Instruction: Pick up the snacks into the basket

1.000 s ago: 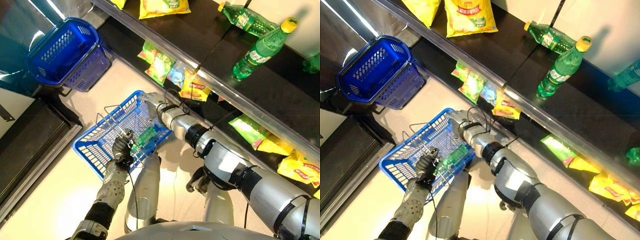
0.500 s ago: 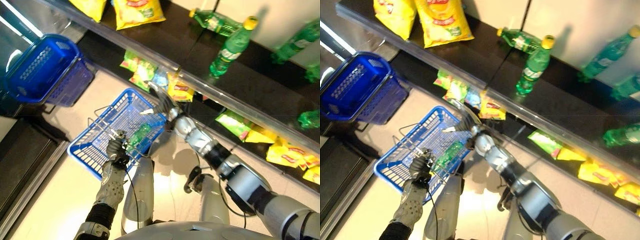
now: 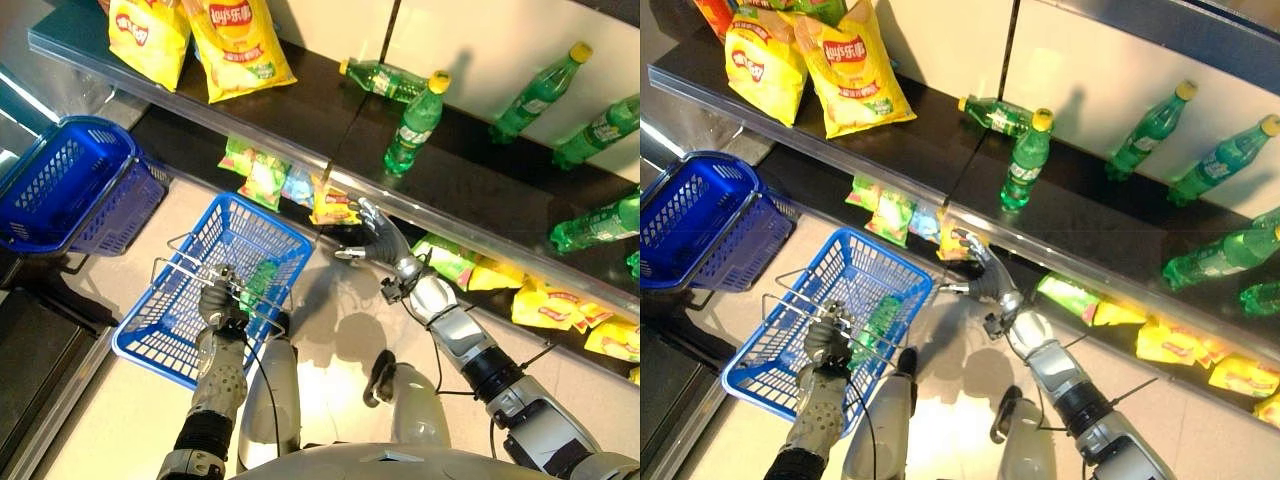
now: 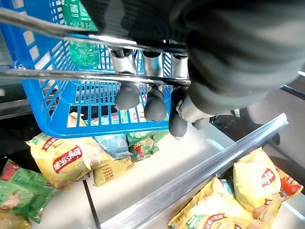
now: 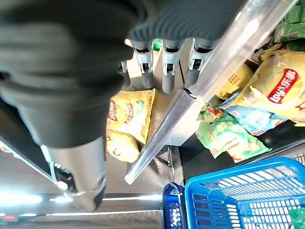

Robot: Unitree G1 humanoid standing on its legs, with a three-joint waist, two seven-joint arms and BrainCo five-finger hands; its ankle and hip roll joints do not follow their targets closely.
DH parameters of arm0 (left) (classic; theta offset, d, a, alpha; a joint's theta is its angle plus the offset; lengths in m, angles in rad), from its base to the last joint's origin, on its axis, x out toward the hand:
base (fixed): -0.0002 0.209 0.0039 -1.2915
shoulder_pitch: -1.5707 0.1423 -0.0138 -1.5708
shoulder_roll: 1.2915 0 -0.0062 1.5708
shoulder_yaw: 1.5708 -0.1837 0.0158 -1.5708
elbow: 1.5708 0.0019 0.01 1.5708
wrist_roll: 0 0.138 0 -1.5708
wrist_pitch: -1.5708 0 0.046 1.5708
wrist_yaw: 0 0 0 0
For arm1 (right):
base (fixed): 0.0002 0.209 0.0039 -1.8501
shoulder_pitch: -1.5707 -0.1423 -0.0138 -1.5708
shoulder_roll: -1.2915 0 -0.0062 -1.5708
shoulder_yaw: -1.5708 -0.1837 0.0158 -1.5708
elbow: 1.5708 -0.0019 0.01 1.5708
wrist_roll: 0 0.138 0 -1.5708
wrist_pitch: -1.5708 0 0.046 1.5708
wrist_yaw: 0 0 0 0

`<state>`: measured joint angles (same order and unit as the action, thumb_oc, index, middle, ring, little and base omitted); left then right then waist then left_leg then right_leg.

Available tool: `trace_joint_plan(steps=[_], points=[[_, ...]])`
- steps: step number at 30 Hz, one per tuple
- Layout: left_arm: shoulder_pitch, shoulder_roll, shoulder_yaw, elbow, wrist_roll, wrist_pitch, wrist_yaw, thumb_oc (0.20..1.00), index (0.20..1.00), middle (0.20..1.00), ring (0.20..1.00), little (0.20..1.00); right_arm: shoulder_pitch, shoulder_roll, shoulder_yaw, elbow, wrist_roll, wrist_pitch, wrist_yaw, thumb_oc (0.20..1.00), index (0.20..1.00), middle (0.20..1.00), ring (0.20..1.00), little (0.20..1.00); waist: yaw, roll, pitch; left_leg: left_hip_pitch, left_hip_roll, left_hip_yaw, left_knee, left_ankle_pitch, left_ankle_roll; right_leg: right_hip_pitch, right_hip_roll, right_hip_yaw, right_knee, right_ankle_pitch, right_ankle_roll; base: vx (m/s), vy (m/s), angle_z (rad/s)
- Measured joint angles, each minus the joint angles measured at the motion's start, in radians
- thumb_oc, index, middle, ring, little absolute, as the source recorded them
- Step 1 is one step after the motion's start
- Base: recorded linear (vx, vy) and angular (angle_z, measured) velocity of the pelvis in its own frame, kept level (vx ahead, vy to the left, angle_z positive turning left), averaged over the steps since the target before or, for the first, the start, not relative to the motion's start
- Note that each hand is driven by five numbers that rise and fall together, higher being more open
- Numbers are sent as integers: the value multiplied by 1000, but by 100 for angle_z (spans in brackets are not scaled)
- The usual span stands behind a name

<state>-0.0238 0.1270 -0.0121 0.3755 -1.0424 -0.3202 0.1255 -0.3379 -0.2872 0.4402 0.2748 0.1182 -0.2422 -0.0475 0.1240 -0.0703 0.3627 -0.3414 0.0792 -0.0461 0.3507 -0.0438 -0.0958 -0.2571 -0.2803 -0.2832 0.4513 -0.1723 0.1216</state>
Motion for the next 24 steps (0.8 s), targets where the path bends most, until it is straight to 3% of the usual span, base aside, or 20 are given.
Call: trace_joint_plan(steps=[5, 8, 10, 13, 15, 19, 20, 21, 22, 23, 24], points=[[10, -6, 0, 3, 0, -1, -7, 200, 200, 200, 200, 200, 22, -1, -3, -2, 15, -12, 28, 1000, 1000, 1000, 1000, 1000, -1, 2, -23, 58, -10, 18, -65, 12, 15, 71, 7, -2, -114, 49, 18, 59, 57, -7], [37, -21, 8, 14, 0, -1, -13, 200, 200, 200, 200, 200, 57, -2, -2, 3, 16, -13, 40, 1000, 1000, 1000, 1000, 1000, 1, 2, -54, 116, -17, 42, -136, 29, 24, 143, 17, -1, -241, 111, 33, 53, 110, -16], [53, -46, 28, 42, 1, -1, -29, 200, 200, 200, 200, 200, 100, 0, -27, 3, 16, -14, 46, 1000, 1000, 1000, 1000, 1000, -11, 1, -101, 156, -49, 58, -194, 41, 39, 183, 9, 1, -331, 158, 46, 48, 190, -20], [88, -54, 37, 54, 1, -5, -43, 200, 200, 200, 200, 200, 150, -11, -56, 3, 15, -14, 57, 1000, 1000, 1000, 1000, 1000, -24, -4, -160, 178, -84, 88, -244, 56, 55, 184, -21, -2, -371, 191, 55, 60, 229, -27], [102, -62, 44, 64, 1, -10, -50, 200, 200, 200, 200, 200, 175, 1, -81, 8, 15, -13, 64, 1000, 1000, 1000, 1000, 1000, -24, -3, -167, 231, -85, 126, -306, 72, 73, 180, -39, -6, -358, 212, 43, 42, 239, -41], [108, -61, 51, 70, 3, -12, -55, 200, 200, 200, 200, 200, 192, 15, -87, 12, 14, -13, 64, 1000, 1000, 1000, 1000, 1000, -33, 0, -169, 263, -102, 153, -326, 66, 96, 143, -60, -104, -293, 255, 2, 21, 138, -36], [109, -62, 53, 71, 6, -12, -56, 200, 200, 200, 200, 200, 214, 20, -91, 15, 14, -13, 66, 1000, 1000, 1000, 1000, 1000, -58, 13, -170, 270, -90, 134, -340, 77, 108, 126, -35, -64, -245, 242, 9, 31, 10, 16], [108, -61, 56, 71, 7, -12, -57, 200, 200, 200, 200, 200, 227, 18, -91, 14, 14, -14, 71, 1000, 1000, 1000, 1000, 1000, -66, 20, -170, 279, -82, 122, -355, 84, 111, 112, -2, -40, -207, 184, 25, 77, 18, 34], [108, -48, 69, 70, 9, -18, -60, 200, 200, 200, 200, 200, 248, 18, -88, 12, 15, -14, 84, 1000, 1000, 1000, 1000, 1000, -80, 31, -168, 280, -52, 96, -369, 97, 103, 95, 127, 96, -168, 115, 31, 72, -5, 34], [110, -33, 71, 71, 9, -18, -60, 200, 200, 200, 200, 200, 259, 14, -88, 12, 16, -15, 88, 1000, 1000, 1000, 1000, 1000, -83, 17, -176, 284, -59, 88, -383, 107, 101, 92, 202, 111, -165, 81, 1, 80, -5, 28], [115, -29, 73, 70, 9, -18, -60, 200, 200, 200, 200, 200, 261, 14, -89, 12, 16, -16, 91, 1000, 1000, 1000, 1000, 1000, -83, 13, -179, 285, -62, 85, -387, 112, 95, 96, 231, 145, -184, 66, -17, 65, -20, 40]])
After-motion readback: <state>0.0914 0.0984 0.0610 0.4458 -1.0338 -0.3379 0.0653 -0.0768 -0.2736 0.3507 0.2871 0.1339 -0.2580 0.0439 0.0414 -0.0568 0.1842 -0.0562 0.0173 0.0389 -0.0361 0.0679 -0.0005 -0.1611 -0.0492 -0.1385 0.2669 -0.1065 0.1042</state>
